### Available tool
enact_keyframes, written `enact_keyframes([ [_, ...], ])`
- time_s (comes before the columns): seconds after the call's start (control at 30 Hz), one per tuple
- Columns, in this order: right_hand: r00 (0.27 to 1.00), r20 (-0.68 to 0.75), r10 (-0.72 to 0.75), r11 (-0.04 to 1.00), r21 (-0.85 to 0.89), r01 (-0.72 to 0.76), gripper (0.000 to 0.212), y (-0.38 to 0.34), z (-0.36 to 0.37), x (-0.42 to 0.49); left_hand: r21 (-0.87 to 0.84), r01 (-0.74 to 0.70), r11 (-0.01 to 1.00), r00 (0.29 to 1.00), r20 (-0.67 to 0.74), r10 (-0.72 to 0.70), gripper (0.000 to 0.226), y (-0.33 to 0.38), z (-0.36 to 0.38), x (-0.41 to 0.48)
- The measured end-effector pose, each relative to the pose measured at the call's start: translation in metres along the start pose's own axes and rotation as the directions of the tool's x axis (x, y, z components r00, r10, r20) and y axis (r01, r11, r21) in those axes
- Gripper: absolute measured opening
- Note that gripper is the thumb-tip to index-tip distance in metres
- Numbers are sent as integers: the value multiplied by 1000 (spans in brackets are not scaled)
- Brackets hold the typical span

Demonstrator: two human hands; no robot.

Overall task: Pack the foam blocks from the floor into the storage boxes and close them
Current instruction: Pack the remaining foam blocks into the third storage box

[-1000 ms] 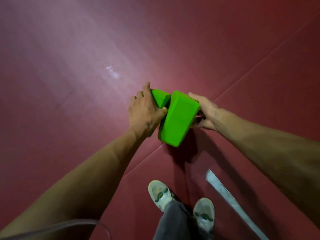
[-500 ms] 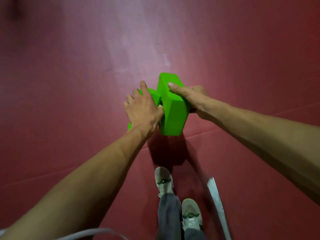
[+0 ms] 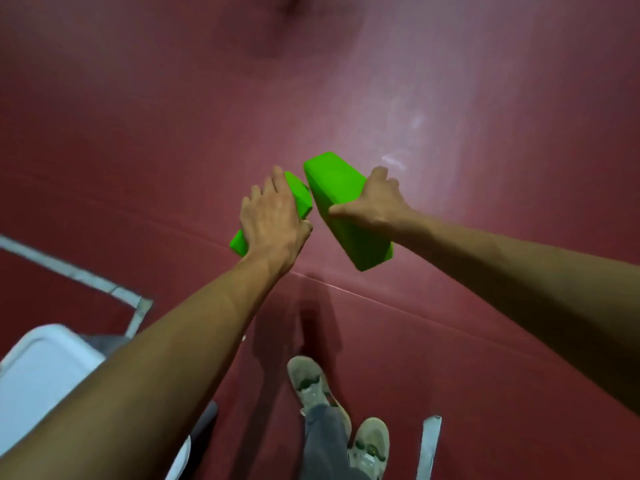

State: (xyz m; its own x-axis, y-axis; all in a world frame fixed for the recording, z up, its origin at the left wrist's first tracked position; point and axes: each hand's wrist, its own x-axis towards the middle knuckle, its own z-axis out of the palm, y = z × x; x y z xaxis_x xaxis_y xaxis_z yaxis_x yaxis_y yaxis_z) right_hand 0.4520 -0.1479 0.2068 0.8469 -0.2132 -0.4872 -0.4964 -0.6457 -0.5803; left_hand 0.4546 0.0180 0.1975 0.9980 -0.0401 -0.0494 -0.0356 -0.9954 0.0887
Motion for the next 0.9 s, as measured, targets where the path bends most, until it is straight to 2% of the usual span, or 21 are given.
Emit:
enact_keyframes([
  [0.1,957,-53,-286,946,-175,273,86,-54,42,-24,39,64,997,998,-7,-64,97,-76,-25,-25],
  [0.2,874,17,-485,833,-296,468,77,-111,97,-51,90,143,986,990,-28,-141,87,-159,-43,-58],
  [0.27,796,85,-599,731,-346,588,78,-151,139,-76,122,215,969,976,-44,-211,84,-217,-53,-82],
  [0.37,656,205,-726,525,-450,722,87,-204,207,-117,148,316,937,949,-60,-310,85,-305,-64,-124],
  [0.53,419,476,-773,153,-501,852,94,-270,320,-202,183,416,891,906,-3,-423,81,-433,-83,-215],
  [0.7,275,654,-705,-70,-450,891,98,-336,429,-293,220,487,845,863,27,-504,78,-550,-94,-309],
  [0.9,54,750,-659,-280,-312,908,102,-402,548,-395,218,585,781,799,12,-602,81,-659,-100,-409],
])
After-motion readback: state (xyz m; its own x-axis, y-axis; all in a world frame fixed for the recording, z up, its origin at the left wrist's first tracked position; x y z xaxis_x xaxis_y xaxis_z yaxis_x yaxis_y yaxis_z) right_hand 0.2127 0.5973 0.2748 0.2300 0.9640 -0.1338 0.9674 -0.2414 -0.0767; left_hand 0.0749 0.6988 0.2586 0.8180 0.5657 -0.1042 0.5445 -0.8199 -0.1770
